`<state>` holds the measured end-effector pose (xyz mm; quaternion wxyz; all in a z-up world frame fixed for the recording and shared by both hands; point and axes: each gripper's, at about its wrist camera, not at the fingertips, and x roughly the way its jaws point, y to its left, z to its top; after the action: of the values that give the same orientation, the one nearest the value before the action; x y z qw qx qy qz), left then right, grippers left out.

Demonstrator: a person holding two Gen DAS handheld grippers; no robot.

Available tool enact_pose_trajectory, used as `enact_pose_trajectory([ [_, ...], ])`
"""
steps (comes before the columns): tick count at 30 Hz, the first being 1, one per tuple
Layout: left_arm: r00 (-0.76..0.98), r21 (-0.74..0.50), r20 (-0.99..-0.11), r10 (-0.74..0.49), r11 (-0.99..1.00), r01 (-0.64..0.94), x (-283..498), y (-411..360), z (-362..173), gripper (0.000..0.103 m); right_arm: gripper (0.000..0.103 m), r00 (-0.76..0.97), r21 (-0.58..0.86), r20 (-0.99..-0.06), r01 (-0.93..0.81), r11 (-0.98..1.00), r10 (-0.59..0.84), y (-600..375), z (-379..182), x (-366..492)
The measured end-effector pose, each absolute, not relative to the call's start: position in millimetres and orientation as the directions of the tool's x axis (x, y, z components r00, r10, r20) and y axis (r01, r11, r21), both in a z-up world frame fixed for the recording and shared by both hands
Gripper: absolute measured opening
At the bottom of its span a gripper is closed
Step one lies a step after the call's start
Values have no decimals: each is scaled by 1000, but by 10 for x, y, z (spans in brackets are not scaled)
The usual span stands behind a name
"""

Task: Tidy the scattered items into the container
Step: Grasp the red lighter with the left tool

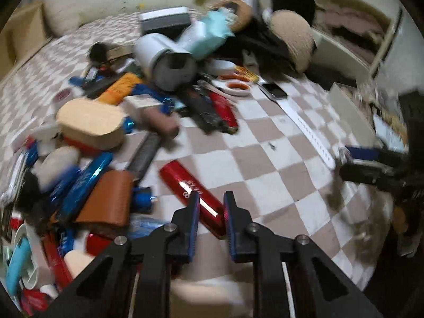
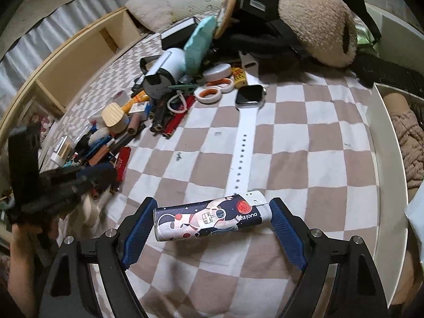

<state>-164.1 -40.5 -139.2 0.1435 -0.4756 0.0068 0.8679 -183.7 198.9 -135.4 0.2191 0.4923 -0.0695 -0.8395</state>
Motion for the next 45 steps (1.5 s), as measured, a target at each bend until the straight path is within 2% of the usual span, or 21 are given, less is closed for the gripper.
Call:
enact_pose_trajectory([
  [3,-528,-145,-809,259,-958,-247,-1651,-383,-1337,19,86,-416,340,-799,285,-896,-435,2031,-1375,-1838],
  [5,-547,-138,-805,232,-968,-209,-1665,-442,-1322,32,86,-415,345,-798,279,-896,-436,2054,-1380,-1841],
  [6,-551,-117,-811,198,-977,-179,-1681,-485,-1335,46,86,-415,348,-798,277,-896,-438,2059,-1381,-1844],
  [7,-546,-105,-821,168,-984,-146,-1704,-540,-1362,56,86,-415,351,-797,274,-895,-439,2064,-1380,-1845],
  [8,-538,-106,-828,158,-986,-127,-1724,-580,-1386,58,86,-416,353,-795,273,-895,-441,2068,-1379,-1846],
  [15,-452,-173,-852,266,-956,-236,-1769,-331,-1498,58,86,-417,363,-788,279,-889,-453,2059,-1355,-1845],
  [19,-447,-170,-843,299,-936,-307,-1760,-120,-1501,58,86,-432,372,-781,256,-892,-450,2115,-1337,-1858],
  [22,-426,-245,-815,393,-900,-361,-1719,-29,-1436,58,86,-444,385,-775,234,-893,-450,2182,-1320,-1880],
  [26,-491,-153,-812,315,-927,-341,-1725,-69,-1374,61,86,-443,390,-780,208,-897,-442,2238,-1351,-1912],
  [27,-508,-129,-812,289,-936,-327,-1742,-102,-1366,64,86,-441,391,-781,207,-897,-442,2238,-1356,-1916],
  [28,-518,-118,-812,269,-945,-306,-1778,-162,-1372,72,86,-440,392,-781,207,-896,-443,2237,-1361,-1919],
  [30,-521,-114,-813,261,-948,-296,-1855,-239,-1395,80,86,-437,394,-781,211,-895,-447,2229,-1363,-1919],
  [34,-523,-97,-812,259,-944,-317,-1981,-299,-1423,86,86,-432,391,-782,221,-894,-449,2197,-1374,-1916],
  [40,-469,-144,-808,358,-890,-432,-2035,-207,-1442,89,86,-424,397,-785,214,-893,-451,2214,-1403,-1931],
  [45,-463,-92,-815,348,-867,-490,-1979,-67,-1459,90,86,-422,399,-786,212,-892,-452,2219,-1411,-1934],
])
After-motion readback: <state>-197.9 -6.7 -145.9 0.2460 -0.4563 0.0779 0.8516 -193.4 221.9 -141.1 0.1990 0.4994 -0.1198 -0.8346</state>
